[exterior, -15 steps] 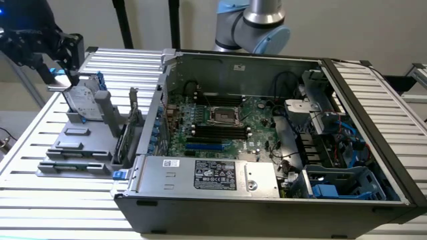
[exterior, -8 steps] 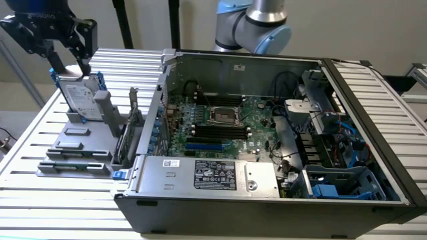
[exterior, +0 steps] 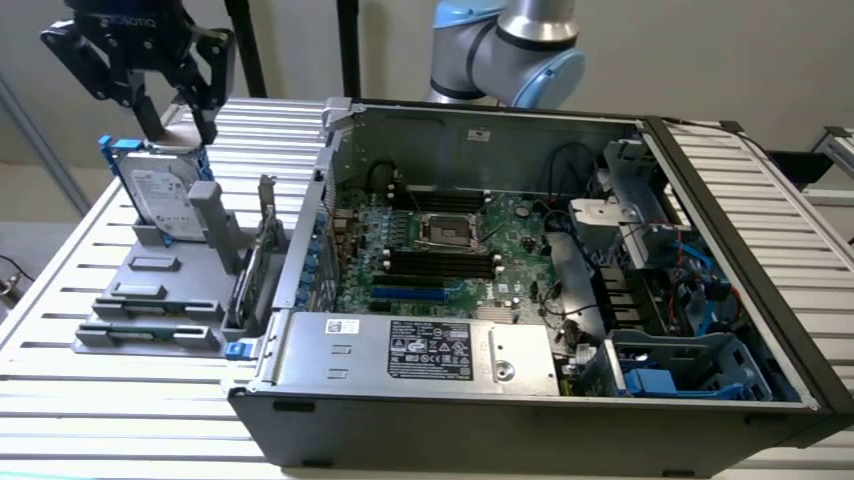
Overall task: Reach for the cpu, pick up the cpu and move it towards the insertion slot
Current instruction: 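Pick up the cpu and move it towards the insertion slot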
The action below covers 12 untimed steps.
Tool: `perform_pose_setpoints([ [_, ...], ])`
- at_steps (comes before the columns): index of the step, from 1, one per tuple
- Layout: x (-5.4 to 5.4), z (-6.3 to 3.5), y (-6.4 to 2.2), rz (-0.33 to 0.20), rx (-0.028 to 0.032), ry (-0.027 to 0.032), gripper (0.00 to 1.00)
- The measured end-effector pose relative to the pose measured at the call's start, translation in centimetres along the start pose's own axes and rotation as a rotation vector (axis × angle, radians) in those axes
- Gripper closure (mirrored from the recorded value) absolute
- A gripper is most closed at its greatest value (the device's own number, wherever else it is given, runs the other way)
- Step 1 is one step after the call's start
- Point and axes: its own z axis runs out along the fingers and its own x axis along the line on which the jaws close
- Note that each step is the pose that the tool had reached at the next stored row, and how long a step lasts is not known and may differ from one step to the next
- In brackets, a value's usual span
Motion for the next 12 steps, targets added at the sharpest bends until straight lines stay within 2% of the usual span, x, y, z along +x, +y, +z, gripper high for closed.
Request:
perform_pose_setpoints([
  [12, -5.5, -0.88, 0.04, 0.000, -0.0001, -0.0001, 0.46],
])
